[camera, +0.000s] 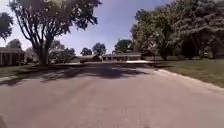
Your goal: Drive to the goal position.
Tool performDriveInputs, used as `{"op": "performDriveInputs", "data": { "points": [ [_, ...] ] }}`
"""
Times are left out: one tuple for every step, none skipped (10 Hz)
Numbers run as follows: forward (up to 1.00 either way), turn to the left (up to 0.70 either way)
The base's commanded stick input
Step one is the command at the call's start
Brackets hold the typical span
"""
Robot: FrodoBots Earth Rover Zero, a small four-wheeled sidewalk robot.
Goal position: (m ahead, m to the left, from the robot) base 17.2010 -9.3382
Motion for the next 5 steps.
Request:
{"op": "performDriveInputs", "data": {
  "points": [
    [0.5, 0.0],
    [0.5, 0.0],
    [0.5, 0.0],
    [0.5, 0.0],
    [0.5, 0.0]
  ]
}}
